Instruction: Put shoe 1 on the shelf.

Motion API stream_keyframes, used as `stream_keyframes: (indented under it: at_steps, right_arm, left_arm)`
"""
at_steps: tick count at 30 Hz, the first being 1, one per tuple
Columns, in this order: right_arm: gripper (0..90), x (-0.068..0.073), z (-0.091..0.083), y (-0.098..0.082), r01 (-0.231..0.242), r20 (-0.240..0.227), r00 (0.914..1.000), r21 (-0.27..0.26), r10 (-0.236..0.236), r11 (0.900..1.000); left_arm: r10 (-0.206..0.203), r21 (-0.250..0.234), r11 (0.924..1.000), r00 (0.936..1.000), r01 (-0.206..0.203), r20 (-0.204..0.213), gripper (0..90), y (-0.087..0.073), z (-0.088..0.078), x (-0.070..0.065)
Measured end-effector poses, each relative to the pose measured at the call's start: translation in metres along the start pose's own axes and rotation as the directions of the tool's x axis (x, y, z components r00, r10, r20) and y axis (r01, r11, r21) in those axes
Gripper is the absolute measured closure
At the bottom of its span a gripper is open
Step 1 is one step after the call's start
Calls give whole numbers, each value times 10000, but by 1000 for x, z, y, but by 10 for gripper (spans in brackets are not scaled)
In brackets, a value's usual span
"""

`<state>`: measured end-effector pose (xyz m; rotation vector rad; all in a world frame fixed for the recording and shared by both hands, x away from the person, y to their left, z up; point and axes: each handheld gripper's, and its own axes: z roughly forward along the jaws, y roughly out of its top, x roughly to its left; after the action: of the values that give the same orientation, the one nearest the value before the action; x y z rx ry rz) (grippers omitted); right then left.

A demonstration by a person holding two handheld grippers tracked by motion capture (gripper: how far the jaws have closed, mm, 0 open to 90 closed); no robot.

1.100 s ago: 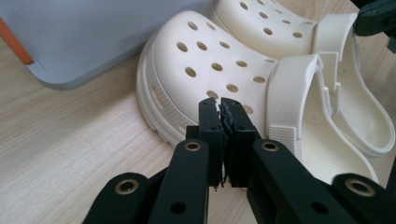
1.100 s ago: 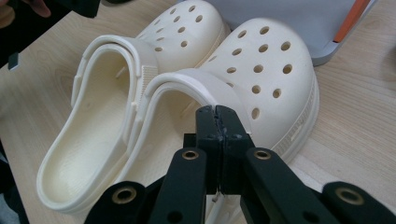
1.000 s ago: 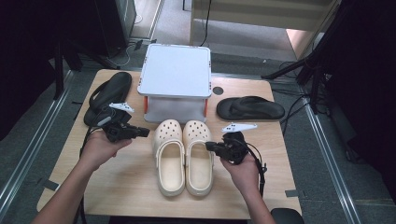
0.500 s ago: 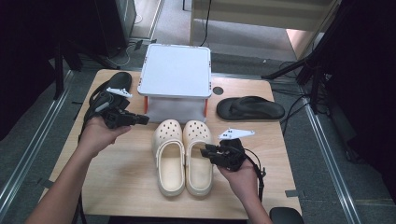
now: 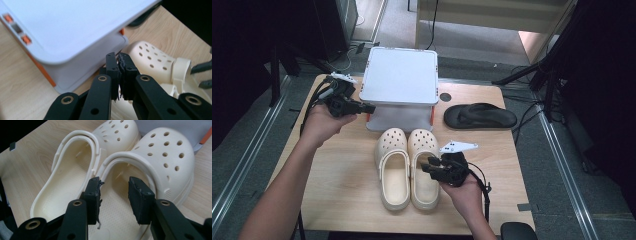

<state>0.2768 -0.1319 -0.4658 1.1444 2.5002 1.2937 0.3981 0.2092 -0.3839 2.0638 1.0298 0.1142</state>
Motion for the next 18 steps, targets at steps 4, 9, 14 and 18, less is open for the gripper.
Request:
stream_keyframes:
  at_steps: [4,9,14,18]
  right_arm:
    - [608,6,5,-1,63,69,10000,115,-63,9999]
    - [592,9,8,-1,21,126,9999,76,-22,10000]
    - [555,12,12,-1,-157,163,9997,16,157,9999]
    - [520,14,17,-1,-404,251,9989,-28,405,9992]
  left_arm:
    - [124,-234,9996,9999,-125,-38,877,16,3,0]
    - [189,-237,9995,9998,-192,-102,877,30,9,4]
    - [244,-192,9995,9991,-251,-341,877,34,16,7]
    - [337,-151,9993,9985,-344,-439,877,35,21,7]
